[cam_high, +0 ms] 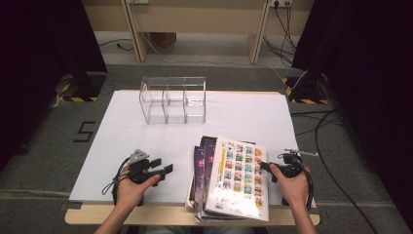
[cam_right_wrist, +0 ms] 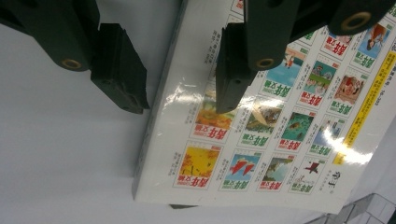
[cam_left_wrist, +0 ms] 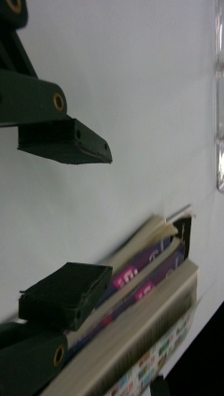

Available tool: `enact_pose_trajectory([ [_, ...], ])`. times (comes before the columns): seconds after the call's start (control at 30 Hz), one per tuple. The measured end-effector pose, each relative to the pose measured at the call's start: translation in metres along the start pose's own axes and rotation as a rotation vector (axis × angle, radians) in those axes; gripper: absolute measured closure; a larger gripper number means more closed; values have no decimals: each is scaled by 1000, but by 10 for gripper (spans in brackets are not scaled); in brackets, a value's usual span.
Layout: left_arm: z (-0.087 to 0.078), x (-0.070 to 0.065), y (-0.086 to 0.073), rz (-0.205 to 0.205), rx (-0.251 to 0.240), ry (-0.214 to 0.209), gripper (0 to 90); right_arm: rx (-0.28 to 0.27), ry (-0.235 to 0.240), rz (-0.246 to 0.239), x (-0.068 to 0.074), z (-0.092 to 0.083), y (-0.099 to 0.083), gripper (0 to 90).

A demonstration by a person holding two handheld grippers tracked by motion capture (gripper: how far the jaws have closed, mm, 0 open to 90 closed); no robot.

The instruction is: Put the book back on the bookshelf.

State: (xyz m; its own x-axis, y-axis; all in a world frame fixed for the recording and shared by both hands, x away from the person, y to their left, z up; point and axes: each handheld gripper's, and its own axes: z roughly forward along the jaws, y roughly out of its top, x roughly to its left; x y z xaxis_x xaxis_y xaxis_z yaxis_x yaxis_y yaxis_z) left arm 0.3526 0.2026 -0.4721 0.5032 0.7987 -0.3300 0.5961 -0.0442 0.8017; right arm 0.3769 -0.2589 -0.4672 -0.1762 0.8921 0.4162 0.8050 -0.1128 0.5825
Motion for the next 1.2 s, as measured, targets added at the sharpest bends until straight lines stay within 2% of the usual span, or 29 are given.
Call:
enact_pose_trajectory([
  [0.17, 10, -20, 11, 49, 20, -43, 378, 22, 15, 26, 3, 1, 0, 526],
  [0.23, 14, -28, 16, 65, 30, -62, 378, 30, 19, 20, 6, 1, -1, 513],
  [0.27, 14, -28, 16, 65, 30, -62, 379, 30, 19, 20, 6, 1, -1, 513],
  [0.3, 18, -36, 20, 76, 38, -86, 379, 29, 8, 20, 8, 1, -2, 513],
  [0.4, 28, -47, 24, 75, 50, -126, 380, 23, 4, 34, 9, 1, -4, 515],
  [0.5, 40, -59, 28, 94, 67, -150, 381, 21, -7, 30, 10, 1, -4, 517],
  [0.57, 50, -64, 30, 83, 83, -172, 381, 29, -6, 35, 10, 1, -3, 517],
  [0.67, 58, -69, 31, 83, 102, -182, 380, 31, -9, 44, 11, 1, -3, 519],
  [0.8, 73, -74, 31, 37, 139, -214, 380, 38, -2, 57, 13, 0, -4, 549],
  [0.9, 76, -75, 30, 38, 151, -210, 382, 43, 18, 44, 19, 1, -5, 556],
  [1.1, 75, -74, 28, 28, 171, -199, 388, 58, 19, 11, 36, 5, -6, 556],
  [1.13, 74, -73, 27, 27, 185, -177, 380, 71, 28, -4, 42, 7, -7, 556],
  [1.2, 71, -70, 26, 12, 186, -170, 396, 76, 31, -9, 45, 8, -8, 555],
])
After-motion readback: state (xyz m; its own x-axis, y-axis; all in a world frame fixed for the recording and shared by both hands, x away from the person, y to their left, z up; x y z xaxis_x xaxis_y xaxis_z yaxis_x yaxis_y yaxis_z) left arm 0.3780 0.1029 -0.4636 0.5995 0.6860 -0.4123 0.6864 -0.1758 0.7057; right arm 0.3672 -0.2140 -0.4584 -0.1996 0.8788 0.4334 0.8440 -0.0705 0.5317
